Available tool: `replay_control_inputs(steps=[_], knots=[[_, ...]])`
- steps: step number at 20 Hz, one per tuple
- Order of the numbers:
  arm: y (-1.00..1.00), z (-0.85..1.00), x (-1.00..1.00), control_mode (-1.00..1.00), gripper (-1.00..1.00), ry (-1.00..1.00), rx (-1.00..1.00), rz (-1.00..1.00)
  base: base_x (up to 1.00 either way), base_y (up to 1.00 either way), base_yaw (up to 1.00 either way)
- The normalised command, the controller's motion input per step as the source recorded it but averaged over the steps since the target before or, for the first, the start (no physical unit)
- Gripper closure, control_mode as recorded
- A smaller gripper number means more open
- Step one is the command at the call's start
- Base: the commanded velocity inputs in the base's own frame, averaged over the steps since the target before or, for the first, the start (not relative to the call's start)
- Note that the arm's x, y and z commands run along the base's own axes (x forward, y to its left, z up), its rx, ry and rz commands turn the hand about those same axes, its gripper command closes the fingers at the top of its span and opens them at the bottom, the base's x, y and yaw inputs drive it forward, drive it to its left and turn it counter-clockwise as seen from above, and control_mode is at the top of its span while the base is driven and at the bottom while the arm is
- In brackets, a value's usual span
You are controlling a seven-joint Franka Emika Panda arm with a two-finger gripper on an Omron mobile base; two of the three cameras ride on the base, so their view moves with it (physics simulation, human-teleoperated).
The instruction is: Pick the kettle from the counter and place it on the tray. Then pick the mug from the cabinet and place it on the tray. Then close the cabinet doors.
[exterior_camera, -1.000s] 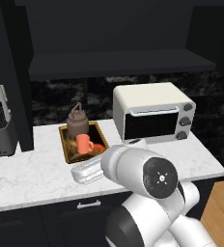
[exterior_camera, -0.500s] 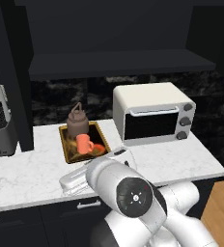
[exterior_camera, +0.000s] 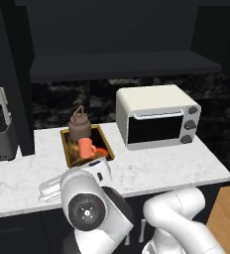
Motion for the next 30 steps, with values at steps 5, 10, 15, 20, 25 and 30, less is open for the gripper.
replay_control_inputs(steps=[5,10,15,20,25,30], knots=[[0.42,-0.07,0.07,-1.0,1.0,0.0,-0.02,-0.08,0.0,0.0,0.0],[0.32,-0.01,0.02,-1.0,1.0,0.0,-0.04,-0.06,0.0,0.0,0.0],[0.35,-0.04,0.09,-1.0,1.0,0.0,-0.08,-0.03,0.0,0.0,0.0],[0.31,-0.15,0.09,-1.0,1.0,0.0,-0.09,-0.01,0.0,0.0,0.0],[0.29,-0.17,0.08,-1.0,1.0,0.0,-0.09,0.0,0.0,0.0,0.0],[0.23,-0.01,0.01,-1.0,1.0,-0.02,-0.1,0.0,0.0,0.0,0.0]])
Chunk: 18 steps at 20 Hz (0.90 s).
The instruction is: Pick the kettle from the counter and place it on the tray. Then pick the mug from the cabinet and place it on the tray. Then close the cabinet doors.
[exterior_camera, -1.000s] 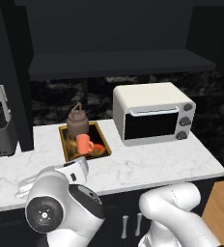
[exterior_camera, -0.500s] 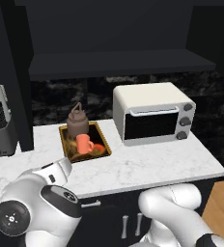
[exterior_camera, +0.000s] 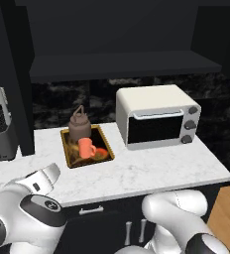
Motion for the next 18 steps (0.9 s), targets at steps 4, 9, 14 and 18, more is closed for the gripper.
replay_control_inputs(steps=[4,9,14,18], knots=[[0.36,0.0,0.0,-1.0,1.0,-0.09,-0.16,0.0,0.0,0.0,0.0],[0.1,0.0,0.0,-1.0,1.0,-0.11,-0.15,0.0,0.0,0.0,0.0],[0.04,0.02,0.0,-1.0,1.0,-0.11,-0.16,0.0,0.0,0.0,0.0],[0.01,0.09,0.0,-1.0,1.0,-0.19,-0.15,0.0,0.0,0.0,0.0]])
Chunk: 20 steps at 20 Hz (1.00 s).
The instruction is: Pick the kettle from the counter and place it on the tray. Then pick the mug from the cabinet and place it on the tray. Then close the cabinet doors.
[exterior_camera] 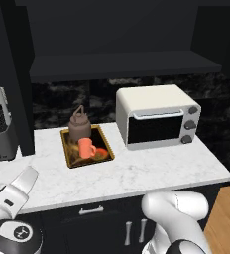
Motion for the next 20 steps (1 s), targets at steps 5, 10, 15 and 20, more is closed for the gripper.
replay_control_inputs(steps=[5,10,15,20], knots=[[0.0,0.21,0.0,-1.0,1.0,-0.24,-0.11,0.0,0.0,0.0,0.0],[0.0,0.29,0.0,-1.0,1.0,-0.17,-0.06,0.0,0.0,0.0,0.0],[0.0,0.22,0.0,-1.0,1.0,-0.05,0.0,0.0,0.0,0.0,0.0],[0.02,0.03,0.0,-1.0,1.0,0.0,0.0,0.0,0.0,0.0,0.0]])
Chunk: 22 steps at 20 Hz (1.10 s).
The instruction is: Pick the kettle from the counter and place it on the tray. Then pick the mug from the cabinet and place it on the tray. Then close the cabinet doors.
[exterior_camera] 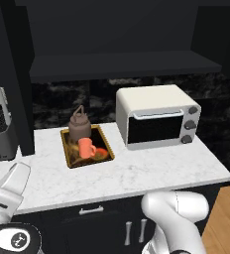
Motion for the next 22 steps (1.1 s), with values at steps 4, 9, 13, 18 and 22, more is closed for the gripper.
replay_control_inputs(steps=[4,9,13,18,22], knots=[[0.03,0.0,0.0,-1.0,1.0,0.0,0.0,0.0,0.0,0.0,0.0],[0.05,0.14,0.0,-1.0,1.0,0.0,-0.04,0.0,0.0,0.0,0.0],[0.15,0.14,0.0,-1.0,1.0,0.0,-0.09,0.0,0.0,0.0,0.0],[0.15,0.06,0.0,-1.0,1.0,0.0,-0.08,0.0,0.0,0.0,0.0],[0.0,0.1,0.0,-1.0,1.0,-0.06,-0.01,0.0,0.0,0.0,0.0]])
